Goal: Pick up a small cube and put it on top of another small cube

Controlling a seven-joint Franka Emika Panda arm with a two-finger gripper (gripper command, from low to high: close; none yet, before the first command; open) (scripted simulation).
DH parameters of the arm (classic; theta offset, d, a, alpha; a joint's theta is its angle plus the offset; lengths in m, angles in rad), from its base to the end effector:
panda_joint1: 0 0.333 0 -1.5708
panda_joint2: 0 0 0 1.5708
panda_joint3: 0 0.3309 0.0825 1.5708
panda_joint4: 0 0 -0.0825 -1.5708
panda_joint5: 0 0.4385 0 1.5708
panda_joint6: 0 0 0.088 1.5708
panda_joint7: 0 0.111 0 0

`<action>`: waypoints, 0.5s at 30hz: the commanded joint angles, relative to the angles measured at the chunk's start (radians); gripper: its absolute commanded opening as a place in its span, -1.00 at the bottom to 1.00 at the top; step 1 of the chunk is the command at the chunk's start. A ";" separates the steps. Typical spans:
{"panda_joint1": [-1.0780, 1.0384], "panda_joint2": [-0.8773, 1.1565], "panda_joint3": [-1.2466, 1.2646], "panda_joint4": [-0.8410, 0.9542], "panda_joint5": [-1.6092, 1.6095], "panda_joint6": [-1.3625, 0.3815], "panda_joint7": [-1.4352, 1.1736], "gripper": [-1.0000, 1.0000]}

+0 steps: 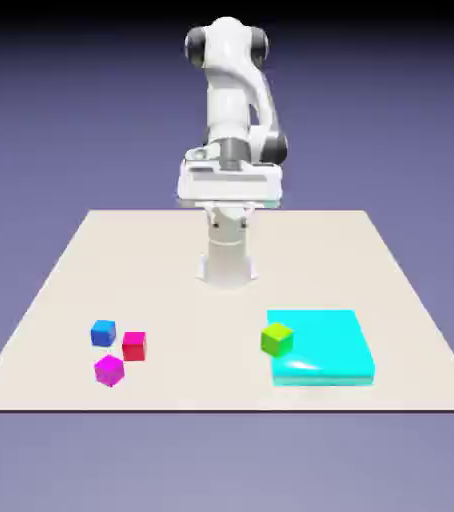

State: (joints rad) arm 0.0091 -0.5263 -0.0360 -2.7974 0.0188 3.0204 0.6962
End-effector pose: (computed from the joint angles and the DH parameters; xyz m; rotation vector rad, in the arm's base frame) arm 0.4335 -0.0125 0.4196 -2.5150 0.9800 -0.9886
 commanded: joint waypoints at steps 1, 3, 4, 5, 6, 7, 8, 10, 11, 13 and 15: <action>-0.002 0.036 -0.030 0.010 0.016 -0.014 -0.037 0.00; -0.007 0.109 -0.090 0.031 0.047 -0.041 -0.112 0.00; -0.010 0.145 -0.119 0.042 0.063 -0.055 -0.149 0.00; -0.012 0.181 -0.149 0.052 0.078 -0.069 -0.186 0.00; -0.014 0.217 -0.179 0.063 0.094 -0.083 -0.223 0.00; -0.017 0.254 -0.209 0.073 0.110 -0.097 -0.260 0.00; -0.019 0.290 -0.239 0.083 0.125 -0.110 -0.297 0.00; -0.024 0.362 -0.298 0.104 0.156 -0.138 -0.372 0.00; -0.026 0.399 -0.328 0.115 0.172 -0.152 -0.409 0.00; -0.031 0.471 -0.388 0.136 0.203 -0.179 -0.483 0.00; -0.036 0.544 -0.447 0.156 0.235 -0.207 -0.558 0.00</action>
State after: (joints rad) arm -0.0179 0.0174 -0.4833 -2.6410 0.2534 2.8134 0.1386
